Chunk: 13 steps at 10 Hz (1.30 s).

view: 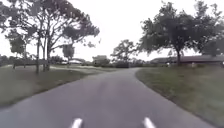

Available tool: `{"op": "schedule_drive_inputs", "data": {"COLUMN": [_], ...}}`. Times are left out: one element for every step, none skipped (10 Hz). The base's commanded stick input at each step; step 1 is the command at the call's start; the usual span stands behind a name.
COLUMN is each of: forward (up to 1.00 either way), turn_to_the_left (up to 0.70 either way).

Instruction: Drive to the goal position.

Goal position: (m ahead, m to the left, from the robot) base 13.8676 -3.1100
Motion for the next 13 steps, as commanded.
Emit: {"op": "schedule_drive_inputs", "data": {"forward": [0.85,0.85,0.85,0.85,0.85,0.85,0.85,0.85,0.85,0.85,0.85,0.85,0.85], "turn_to_the_left": [0.0,0.0,0.0,0.0,0.0,0.0,0.0,0.0,0.0,0.0,0.0,0.0,0.0]}}
